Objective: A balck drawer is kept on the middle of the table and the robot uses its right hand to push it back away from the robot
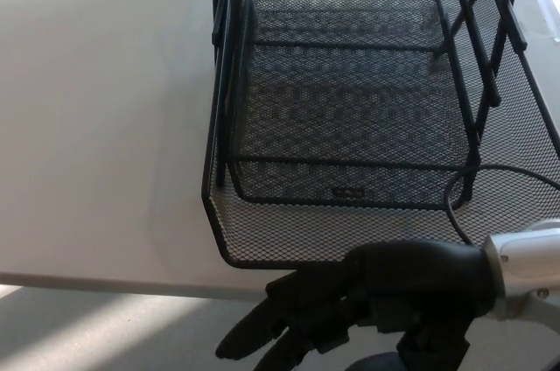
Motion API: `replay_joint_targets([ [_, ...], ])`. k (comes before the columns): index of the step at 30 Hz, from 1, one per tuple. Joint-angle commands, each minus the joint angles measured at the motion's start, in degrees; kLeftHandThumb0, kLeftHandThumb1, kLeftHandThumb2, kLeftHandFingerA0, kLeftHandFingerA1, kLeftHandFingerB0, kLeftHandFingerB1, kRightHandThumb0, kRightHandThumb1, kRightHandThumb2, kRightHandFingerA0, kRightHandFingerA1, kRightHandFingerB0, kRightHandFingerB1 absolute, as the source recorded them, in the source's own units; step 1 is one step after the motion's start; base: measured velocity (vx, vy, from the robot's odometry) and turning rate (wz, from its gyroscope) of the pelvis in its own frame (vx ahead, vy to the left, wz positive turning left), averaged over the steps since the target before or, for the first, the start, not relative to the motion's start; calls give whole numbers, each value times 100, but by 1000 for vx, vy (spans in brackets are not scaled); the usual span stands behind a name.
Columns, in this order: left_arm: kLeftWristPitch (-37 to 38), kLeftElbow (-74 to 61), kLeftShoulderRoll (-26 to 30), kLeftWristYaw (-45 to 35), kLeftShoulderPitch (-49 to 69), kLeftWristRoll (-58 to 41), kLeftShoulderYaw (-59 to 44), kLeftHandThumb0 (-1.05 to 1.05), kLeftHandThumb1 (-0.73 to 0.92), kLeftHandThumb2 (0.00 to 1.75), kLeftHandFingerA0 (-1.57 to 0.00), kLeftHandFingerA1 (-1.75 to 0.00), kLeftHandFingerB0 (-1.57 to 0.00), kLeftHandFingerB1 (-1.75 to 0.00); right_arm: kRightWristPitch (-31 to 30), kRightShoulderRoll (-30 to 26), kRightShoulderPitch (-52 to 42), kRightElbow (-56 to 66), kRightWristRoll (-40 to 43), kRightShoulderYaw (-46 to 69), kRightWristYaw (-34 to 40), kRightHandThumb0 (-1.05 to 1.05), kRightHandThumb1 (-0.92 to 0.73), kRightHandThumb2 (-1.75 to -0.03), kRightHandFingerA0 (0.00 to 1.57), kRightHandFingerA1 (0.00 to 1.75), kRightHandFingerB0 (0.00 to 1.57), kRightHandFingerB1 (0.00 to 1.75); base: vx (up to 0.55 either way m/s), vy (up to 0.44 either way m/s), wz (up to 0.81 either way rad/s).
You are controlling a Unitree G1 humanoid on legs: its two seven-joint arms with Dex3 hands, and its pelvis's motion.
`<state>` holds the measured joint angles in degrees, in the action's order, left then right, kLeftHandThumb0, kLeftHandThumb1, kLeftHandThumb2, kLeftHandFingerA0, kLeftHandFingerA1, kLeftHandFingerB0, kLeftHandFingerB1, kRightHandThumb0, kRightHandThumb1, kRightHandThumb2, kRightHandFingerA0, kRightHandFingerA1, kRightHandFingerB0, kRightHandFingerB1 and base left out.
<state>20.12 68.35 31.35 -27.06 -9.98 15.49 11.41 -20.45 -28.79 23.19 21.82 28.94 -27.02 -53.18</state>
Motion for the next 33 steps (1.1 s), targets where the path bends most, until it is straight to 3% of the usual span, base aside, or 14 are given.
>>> replay_joint_targets([
  [1,-23,-9,12,-11,19,-7,-23,-59,76,63,-26,-32,-21,-28,-249,86,289,-279,-190,56,-105,-66,-82,-64,28,34,21,30,0,0,0],
  [10,-85,-9,-2,23,12,21,-7,-60,75,62,-29,-32,-23,-29,-563,274,654,-758,-171,196,-197,-62,-81,-64,27,33,20,30,0,0,0],
  [11,-53,-40,12,43,25,45,13,-60,75,62,-31,-33,-23,-29,-665,314,707,-877,-135,227,-212,-66,-65,-89,21,44,16,42,0,0,0],
  [15,-94,-46,10,45,36,23,-4,-60,75,62,-29,-32,-23,-28,-635,458,803,-1274,-150,279,-338,-67,-65,-90,21,44,15,42,0,0,0],
  [17,-51,-24,3,39,49,-12,-35,-60,74,62,-29,-32,-24,-29,-607,509,829,-1386,-184,303,-387,-67,-65,-89,21,44,16,42,0,0,0],
  [18,-49,-24,4,49,48,-2,-30,-60,74,62,-30,-32,-24,-29,-649,534,852,-1451,-190,317,-391,-62,-78,-63,29,32,22,30,0,0,0],
  [21,-62,-34,5,43,49,3,-30,-60,74,62,-30,-32,-24,-29,-796,577,940,-1628,-226,336,-380,-62,-78,-62,29,32,21,30,0,0,0],
  [22,-64,-46,5,53,51,15,-19,-60,75,62,-30,-32,-24,-29,-798,589,971,-1706,-265,337,-381,-68,-64,-89,21,44,16,42,0,0,0],
  [24,-32,-80,15,102,62,68,23,-60,75,62,-31,-32,-24,-29,-697,630,1026,-1932,-407,328,-373,-69,-64,-89,22,44,17,42,0,0,0],
  [25,-19,-90,18,112,66,77,30,-60,75,62,-31,-32,-24,-29,-674,645,1046,-2005,-453,324,-366,-69,-64,-89,22,44,17,42,0,0,0],
  [26,-45,-75,12,90,60,47,10,-61,74,62,-31,-32,-24,-29,-705,684,1124,-2276,-489,329,-386,-65,-77,-62,28,33,21,30,0,0,0],
  [33,-70,-33,1,66,48,3,-26,-60,74,62,-30,-32,-24,-29,-752,807,1280,-2810,-597,407,-400,-60,-78,-63,25,33,19,30,0,0,0],
])
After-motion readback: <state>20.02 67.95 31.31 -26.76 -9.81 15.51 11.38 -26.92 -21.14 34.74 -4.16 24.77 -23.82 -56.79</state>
